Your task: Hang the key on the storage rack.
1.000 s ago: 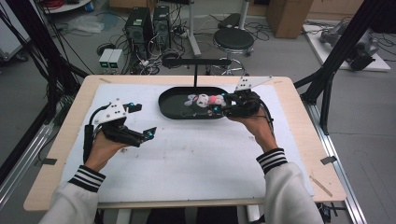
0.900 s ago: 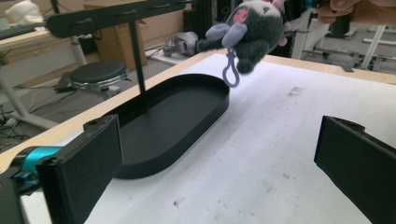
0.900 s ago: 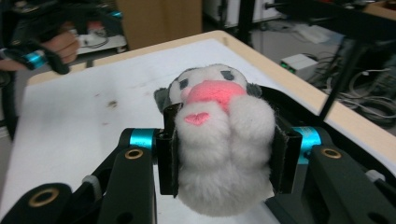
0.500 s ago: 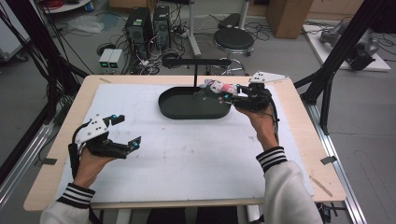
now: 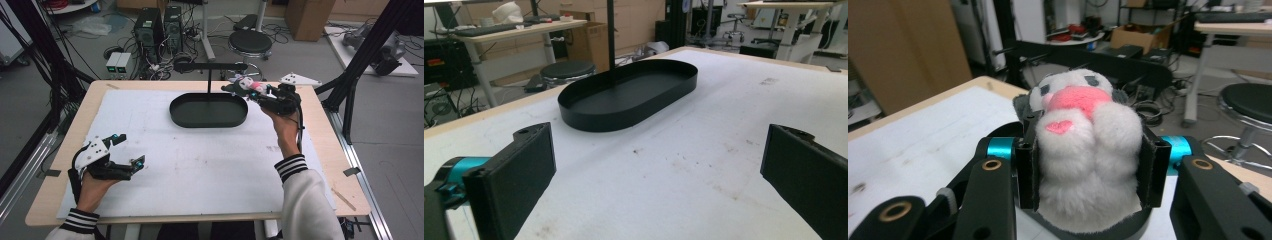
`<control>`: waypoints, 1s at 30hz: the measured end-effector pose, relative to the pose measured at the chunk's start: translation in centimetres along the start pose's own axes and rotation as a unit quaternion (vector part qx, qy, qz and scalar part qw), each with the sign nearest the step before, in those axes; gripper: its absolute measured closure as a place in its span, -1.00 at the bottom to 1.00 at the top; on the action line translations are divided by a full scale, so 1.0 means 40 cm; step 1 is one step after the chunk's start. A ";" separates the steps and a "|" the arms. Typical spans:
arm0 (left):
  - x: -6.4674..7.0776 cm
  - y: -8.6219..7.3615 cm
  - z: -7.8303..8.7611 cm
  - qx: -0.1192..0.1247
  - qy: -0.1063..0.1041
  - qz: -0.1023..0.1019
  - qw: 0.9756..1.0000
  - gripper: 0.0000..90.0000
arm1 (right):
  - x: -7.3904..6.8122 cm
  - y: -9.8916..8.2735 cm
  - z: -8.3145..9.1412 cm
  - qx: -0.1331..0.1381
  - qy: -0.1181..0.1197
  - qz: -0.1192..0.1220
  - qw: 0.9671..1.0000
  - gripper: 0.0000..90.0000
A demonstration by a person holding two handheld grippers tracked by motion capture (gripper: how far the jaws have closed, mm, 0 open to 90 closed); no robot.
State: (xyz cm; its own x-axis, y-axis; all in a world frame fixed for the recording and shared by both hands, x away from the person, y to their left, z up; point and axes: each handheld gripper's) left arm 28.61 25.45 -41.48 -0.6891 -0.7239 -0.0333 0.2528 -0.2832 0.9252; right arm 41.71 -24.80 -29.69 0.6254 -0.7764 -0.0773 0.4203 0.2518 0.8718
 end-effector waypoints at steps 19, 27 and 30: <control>-0.004 -0.098 0.022 0.030 0.026 0.035 0.999 -0.96 | 0.024 0.055 0.001 0.018 -0.062 -0.013 0.998 0.23; 0.008 -0.107 0.028 0.045 0.044 0.020 0.998 -0.96 | 0.024 0.075 -0.013 0.019 -0.078 -0.008 0.997 0.23; 0.007 -0.107 0.027 0.045 0.048 0.025 0.998 -0.96 | 0.024 0.077 -0.022 0.023 -0.083 -0.008 0.996 0.23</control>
State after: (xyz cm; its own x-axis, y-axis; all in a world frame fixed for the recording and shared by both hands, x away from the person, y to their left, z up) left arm 26.58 27.13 -45.05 -0.6081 -0.7936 -0.0177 0.2213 -0.1908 0.9564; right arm 44.17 -24.29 -27.51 0.5006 -0.8656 -0.0139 0.3956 0.2145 0.8930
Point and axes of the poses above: each handheld gripper's, and its own axes: z roughly backward along the jaws, y roughly out of its top, x roughly to its right, and after that the axes turned 13 degrees about -x, right-handed
